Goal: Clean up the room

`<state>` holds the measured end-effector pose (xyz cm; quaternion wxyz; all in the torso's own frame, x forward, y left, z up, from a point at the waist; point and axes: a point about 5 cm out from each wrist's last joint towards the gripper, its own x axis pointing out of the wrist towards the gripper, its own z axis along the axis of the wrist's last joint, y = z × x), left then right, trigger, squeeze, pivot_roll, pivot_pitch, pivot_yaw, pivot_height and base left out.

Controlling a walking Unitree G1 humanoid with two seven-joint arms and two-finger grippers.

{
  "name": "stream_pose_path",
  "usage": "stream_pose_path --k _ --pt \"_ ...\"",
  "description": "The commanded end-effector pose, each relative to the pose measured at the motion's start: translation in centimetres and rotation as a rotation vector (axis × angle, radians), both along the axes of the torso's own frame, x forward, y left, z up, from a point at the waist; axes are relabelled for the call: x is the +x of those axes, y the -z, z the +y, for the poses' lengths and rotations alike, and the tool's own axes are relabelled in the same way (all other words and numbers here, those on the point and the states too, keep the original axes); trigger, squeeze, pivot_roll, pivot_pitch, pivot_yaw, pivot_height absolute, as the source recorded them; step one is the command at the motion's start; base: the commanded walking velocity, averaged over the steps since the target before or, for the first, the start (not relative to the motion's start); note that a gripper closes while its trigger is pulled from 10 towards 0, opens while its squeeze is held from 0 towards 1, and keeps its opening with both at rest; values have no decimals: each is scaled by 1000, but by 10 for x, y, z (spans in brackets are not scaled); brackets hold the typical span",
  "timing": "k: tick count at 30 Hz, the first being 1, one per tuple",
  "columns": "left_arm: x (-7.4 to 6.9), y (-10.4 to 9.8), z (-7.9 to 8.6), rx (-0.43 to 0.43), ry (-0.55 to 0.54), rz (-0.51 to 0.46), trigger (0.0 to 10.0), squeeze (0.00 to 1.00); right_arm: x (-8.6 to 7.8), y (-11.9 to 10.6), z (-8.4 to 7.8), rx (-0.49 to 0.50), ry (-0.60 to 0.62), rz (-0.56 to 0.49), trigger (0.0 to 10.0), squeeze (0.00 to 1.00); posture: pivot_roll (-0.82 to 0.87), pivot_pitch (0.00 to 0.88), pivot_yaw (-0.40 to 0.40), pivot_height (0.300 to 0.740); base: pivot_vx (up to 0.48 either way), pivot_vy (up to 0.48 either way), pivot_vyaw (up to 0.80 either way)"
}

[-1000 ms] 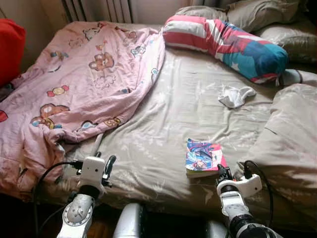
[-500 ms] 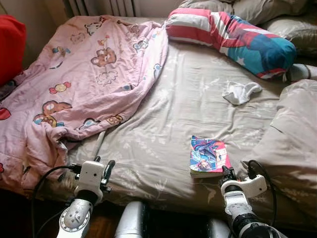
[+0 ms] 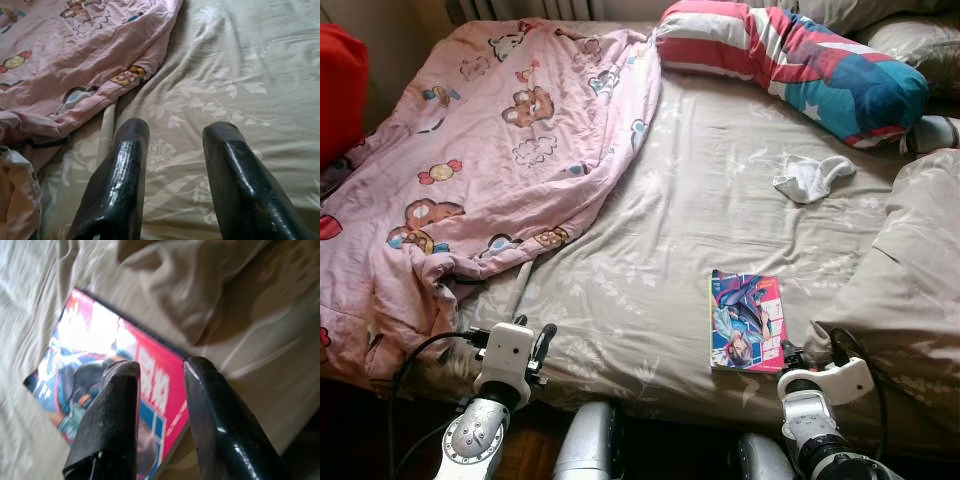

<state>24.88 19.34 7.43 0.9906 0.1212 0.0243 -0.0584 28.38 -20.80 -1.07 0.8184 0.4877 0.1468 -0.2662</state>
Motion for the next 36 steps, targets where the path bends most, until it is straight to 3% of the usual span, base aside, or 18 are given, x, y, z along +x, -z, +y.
stream_pose_path --k 1,3,6,7,9,10,11,12,13,15,20,26,29,36 --pt "-1 3 1 -1 3 15 10000 0 -9 6 -8 -27 27 36 10000 0 176 204 70 642 0 0 0" --pt "-1 3 0 -2 4 17 10000 0 -10 6 -10 -33 31 37 10000 0 176 204 70 642 0 0 0" --pt "2 5 0 -3 3 20 10000 0 -6 2 -6 -165 -75 27 10000 0 166 193 64 642 0 0 0" --pt "2 5 0 -3 3 20 10000 0 -6 2 -6 -165 -75 27 10000 0 166 193 64 642 0 0 0" --pt "9 5 2 -8 -14 11 10000 0 5 -12 14 -442 -306 -55 10000 0 134 176 48 642 0 0 0" --pt "9 5 2 -8 -14 11 10000 0 5 -12 14 -442 -306 -55 10000 0 134 176 48 642 0 0 0" --pt "12 4 1 -11 -20 7 10000 0 9 -20 22 -547 -377 -115 10000 0 119 172 43 642 0 0 0" --pt "13 4 1 -12 -21 6 10000 0 10 -21 23 -567 -389 -129 10000 0 119 172 43 642 0 0 0" --pt "16 3 -3 -22 -21 -7 10000 0 12 -32 29 -669 -412 -230 10000 0 85 158 31 642 0 0 0" --pt "20 3 -7 -30 -17 -16 10000 0 11 -40 31 -726 -408 -290 10000 0 81 156 29 652 0 0 0" --pt "27 3 -15 -53 -18 -27 10000 0 12 -46 29 -813 -434 -314 10000 0 39 134 7 677 0 0 0" --pt "32 12 -21 -90 -56 -31 10000 0 9 -40 21 -914 -490 -234 10000 0 29 114 -35 717 0 0 0" --pt "32 17 -18 -93 -83 -17 10000 0 13 -40 21 -907 -515 -219 10000 0 26 101 -58 740 0 0 0" --pt "34 29 -12 -79 -102 27 10000 0 18 -42 23 -898 -535 -204 10000 0 14 105 -62 740 0 0 0"
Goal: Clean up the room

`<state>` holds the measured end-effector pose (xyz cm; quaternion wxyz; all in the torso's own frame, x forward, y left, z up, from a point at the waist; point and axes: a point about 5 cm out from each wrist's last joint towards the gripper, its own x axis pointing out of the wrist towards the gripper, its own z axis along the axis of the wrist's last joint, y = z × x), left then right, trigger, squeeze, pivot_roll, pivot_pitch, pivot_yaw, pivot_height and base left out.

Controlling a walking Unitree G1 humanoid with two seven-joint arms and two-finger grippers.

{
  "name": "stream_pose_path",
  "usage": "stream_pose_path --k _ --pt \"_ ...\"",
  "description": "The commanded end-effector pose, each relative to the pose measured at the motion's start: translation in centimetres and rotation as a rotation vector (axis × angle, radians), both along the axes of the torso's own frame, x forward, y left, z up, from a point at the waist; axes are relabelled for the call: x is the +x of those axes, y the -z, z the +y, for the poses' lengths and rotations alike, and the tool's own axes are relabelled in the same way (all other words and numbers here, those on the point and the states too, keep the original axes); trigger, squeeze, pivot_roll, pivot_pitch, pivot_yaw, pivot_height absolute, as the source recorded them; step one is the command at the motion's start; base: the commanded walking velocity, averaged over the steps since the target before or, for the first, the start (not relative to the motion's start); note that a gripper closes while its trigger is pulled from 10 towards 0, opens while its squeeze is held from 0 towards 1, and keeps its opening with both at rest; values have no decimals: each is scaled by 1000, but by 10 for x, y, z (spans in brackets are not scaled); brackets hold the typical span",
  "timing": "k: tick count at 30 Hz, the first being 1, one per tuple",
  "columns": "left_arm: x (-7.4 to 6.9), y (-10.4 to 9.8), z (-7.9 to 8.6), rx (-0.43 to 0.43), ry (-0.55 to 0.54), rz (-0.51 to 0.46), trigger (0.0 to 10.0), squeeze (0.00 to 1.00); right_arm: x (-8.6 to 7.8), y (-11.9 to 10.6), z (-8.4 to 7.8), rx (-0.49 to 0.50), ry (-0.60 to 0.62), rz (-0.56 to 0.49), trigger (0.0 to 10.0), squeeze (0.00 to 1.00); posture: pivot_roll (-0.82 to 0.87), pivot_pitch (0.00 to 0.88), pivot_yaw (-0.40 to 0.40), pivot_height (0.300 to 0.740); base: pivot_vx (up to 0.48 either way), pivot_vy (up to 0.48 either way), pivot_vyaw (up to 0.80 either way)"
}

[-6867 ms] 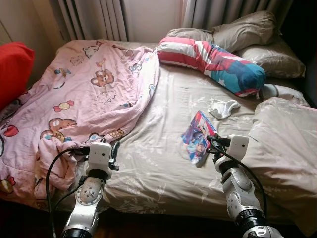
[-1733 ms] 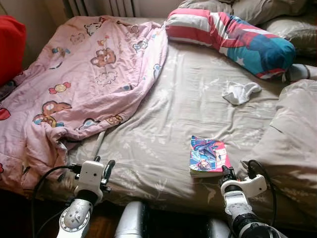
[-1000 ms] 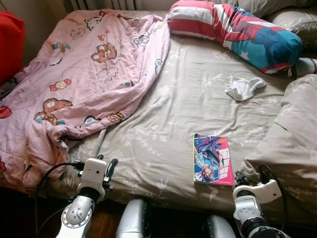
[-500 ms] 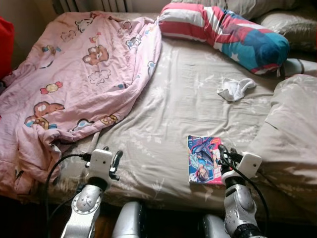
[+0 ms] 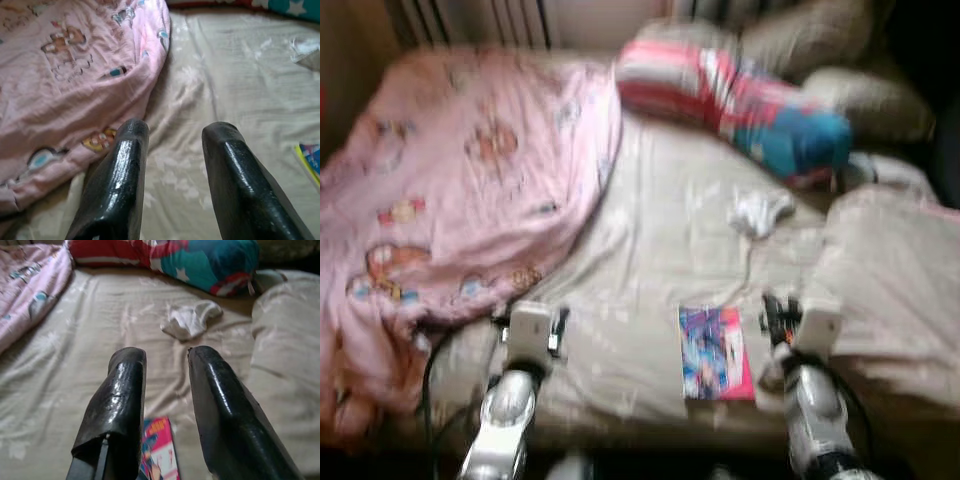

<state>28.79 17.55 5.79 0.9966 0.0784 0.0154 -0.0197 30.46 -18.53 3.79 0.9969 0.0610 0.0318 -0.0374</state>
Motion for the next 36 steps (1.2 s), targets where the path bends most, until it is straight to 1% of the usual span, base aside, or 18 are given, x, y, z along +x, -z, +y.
stream_pose_path --k 1,4,5,6,7,9,12,16,18,20,21,25,28,29,30,31,33,36 --pt "-5 15 9 4 -30 63 10000 0 -3 9 0 2 2 66 10000 0 11 105 -62 740 0 0 0" --pt "-5 22 15 2 -49 93 10000 0 -4 14 -1 25 25 109 10000 0 21 105 -61 740 0 0 0" --pt "-6 28 20 -5 -68 125 10000 0 -8 25 2 54 14 189 10000 0 19 107 -60 740 0 0 0" --pt "-6 28 20 -5 -68 125 10000 0 -8 25 2 54 14 189 10000 0 19 107 -60 740 0 0 0" --pt "-7 34 24 -19 -88 166 10000 0 -15 38 7 67 -13 290 10000 0 17 110 -57 740 0 0 0" --pt "-9 43 27 -32 -105 217 10000 0 -24 49 9 35 -24 365 10000 0 25 114 -53 740 0 0 0" --pt "-14 56 28 -30 -110 305 10000 0 -34 60 10 17 -21 431 10000 0 35 119 -57 740 0 0 0" --pt "-26 74 33 -11 -120 423 10000 0 -41 66 13 15 -42 471 10000 0 29 119 -55 740 0 0 0" --pt "-30 79 33 -6 -119 462 10000 0 -45 71 14 19 -51 504 10000 0 22 118 -59 740 0 0 0" --pt "-41 92 36 106 -68 562 10000 0 -59 82 11 -19 -66 583 10000 0 17 112 -58 740 0 0 0" --pt "-50 98 46 126 -91 634 10000 0 -73 92 2 -37 -48 652 10000 0 16 108 -54 740 0 0 0" --pt "-56 101 57 83 -161 666 10000 0 -86 100 -9 -7 1 714 10000 0 30 92 -48 740 0 0 0" --pt "-64 107 57 59 -176 682 10000 0 -98 107 -12 -14 -5 756 10000 0 28 83 -50 740 0 0 0" --pt "-69 109 57 59 -174 695 10000 0 -102 109 -12 -13 -6 768 10000 0 27 81 -50 740 0 0 0" --pt "-76 115 54 68 -166 723 10000 0 -107 112 -11 -12 -8 785 10000 0 27 80 -51 740 0 0 0" --pt "-76 115 54 68 -166 723 10000 0 -107 112 -11 -12 -8 785 10000 0 27 80 -51 740 0 0 0" --pt "-86 121 52 82 -146 762 10000 0 -113 116 -6 -20 -31 805 10000 0 23 71 -50 740 0 0 0" --pt "-88 122 53 87 -148 770 10000 0 -114 117 -4 -21 -38 812 10000 0 21 68 -47 740 0 -86 0"
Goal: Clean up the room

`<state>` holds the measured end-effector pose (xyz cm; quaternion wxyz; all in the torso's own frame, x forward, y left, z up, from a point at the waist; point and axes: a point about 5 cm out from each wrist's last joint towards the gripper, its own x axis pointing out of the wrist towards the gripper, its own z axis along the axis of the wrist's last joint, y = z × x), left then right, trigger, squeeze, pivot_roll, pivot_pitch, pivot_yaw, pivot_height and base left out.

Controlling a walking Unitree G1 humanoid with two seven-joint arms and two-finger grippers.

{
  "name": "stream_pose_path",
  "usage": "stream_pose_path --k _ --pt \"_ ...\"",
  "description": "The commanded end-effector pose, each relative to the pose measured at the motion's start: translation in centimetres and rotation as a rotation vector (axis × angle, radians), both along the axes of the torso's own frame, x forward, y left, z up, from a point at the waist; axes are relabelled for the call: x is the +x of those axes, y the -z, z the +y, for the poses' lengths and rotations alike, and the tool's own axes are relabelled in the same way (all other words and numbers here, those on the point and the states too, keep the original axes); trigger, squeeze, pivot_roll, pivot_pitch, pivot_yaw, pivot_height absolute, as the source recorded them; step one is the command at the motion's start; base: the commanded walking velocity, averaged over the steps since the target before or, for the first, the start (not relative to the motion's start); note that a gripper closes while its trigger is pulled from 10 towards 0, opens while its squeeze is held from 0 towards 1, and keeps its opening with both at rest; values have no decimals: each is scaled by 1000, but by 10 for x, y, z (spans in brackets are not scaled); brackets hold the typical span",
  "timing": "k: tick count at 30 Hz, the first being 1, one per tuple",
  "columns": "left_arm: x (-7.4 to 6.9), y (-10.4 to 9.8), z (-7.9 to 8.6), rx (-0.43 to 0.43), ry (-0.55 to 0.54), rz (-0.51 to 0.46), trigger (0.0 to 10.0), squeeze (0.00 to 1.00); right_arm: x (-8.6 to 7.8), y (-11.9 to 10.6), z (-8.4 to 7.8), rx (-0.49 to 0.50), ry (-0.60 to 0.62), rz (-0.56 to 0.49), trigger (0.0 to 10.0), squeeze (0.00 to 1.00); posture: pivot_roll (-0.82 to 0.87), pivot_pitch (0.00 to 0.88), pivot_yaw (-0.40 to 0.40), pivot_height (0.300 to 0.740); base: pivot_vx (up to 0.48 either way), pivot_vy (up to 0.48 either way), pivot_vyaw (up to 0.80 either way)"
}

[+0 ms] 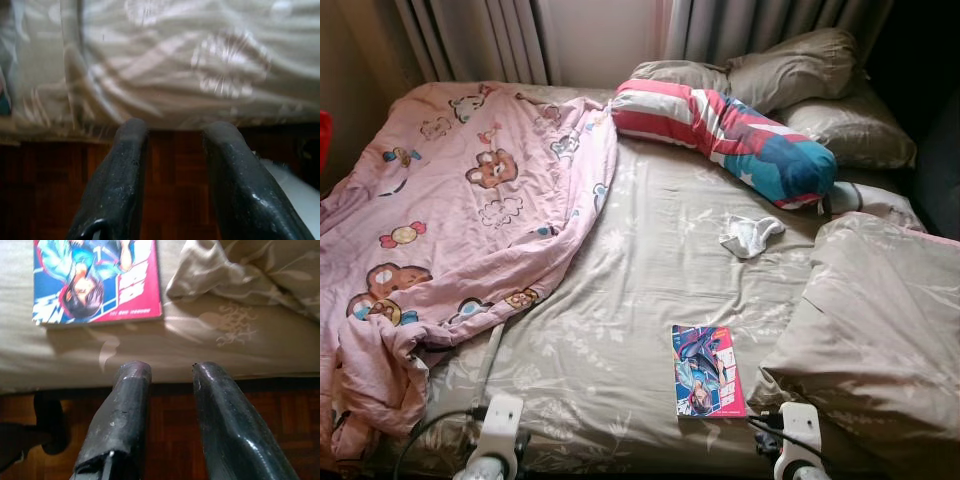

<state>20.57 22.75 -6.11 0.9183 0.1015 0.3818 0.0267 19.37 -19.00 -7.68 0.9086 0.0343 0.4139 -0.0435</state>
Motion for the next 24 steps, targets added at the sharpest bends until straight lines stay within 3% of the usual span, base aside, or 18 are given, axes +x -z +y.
stream_pose_path --k 1,13,24 --pt "-5 3 1 8 3 28 10000 0 -4 2 1 -2 -9 22 10000 0 21 68 -47 740 0 -281 0" --pt "2 -1 2 15 19 4 10000 0 -4 3 2 -10 -2 35 10000 0 22 71 -36 740 0 -337 0" --pt "-3 2 0 9 14 17 10000 0 -3 3 1 -7 16 31 10000 0 24 95 -35 740 0 -376 0"
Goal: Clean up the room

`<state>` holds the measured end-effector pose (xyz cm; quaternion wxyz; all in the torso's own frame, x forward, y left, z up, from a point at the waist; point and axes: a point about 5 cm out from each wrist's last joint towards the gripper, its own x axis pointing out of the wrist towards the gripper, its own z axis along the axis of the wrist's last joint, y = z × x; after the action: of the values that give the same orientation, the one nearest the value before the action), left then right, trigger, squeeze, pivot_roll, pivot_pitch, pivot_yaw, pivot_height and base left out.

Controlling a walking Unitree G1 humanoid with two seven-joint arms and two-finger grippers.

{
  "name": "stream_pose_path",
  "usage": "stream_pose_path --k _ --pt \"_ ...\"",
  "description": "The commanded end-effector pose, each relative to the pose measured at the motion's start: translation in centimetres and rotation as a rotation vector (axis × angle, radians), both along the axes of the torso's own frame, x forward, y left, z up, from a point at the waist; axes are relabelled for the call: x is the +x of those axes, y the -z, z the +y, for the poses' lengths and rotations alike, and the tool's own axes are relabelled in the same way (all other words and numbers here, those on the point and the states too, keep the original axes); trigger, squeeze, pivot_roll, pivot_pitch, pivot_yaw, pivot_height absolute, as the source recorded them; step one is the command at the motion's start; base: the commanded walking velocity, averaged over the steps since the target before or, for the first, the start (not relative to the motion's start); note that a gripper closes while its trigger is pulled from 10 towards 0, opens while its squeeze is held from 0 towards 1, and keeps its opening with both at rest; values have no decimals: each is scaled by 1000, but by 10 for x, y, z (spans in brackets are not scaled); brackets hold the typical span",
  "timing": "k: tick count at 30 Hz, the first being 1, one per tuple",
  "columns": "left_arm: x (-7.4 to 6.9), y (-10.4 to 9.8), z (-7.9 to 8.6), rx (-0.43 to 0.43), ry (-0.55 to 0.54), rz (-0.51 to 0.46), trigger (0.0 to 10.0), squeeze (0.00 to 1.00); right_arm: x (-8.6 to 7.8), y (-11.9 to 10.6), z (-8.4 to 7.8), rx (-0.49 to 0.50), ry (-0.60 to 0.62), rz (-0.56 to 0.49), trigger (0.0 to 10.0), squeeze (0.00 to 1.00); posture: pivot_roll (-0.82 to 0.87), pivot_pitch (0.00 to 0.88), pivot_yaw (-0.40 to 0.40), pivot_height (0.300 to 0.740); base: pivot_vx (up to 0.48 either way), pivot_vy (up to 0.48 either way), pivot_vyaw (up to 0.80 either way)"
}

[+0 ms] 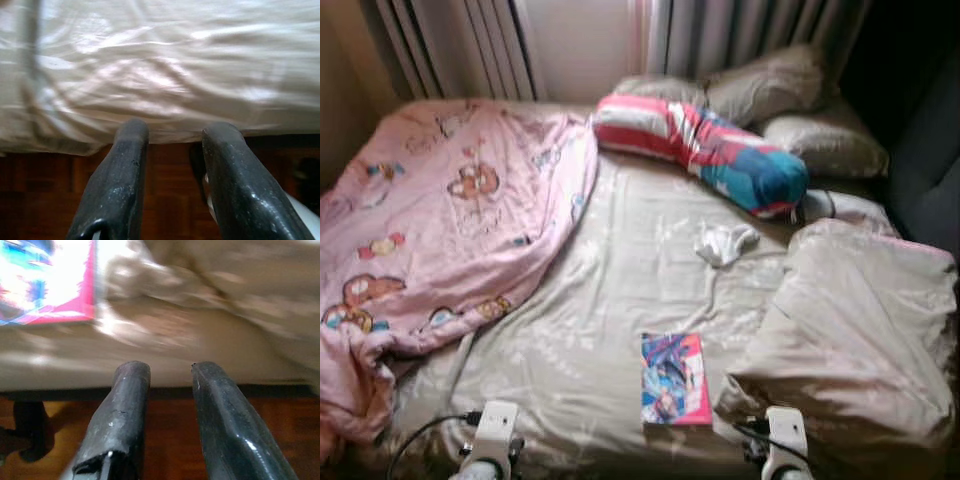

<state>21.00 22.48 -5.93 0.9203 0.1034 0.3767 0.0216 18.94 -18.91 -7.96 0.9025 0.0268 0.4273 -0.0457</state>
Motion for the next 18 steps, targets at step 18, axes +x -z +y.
stream_pose_path --k 18 --pt "-7 4 2 9 4 23 10000 0 12 -6 0 23 80 -41 10000 0 16 123 -35 740 0 -389 0"
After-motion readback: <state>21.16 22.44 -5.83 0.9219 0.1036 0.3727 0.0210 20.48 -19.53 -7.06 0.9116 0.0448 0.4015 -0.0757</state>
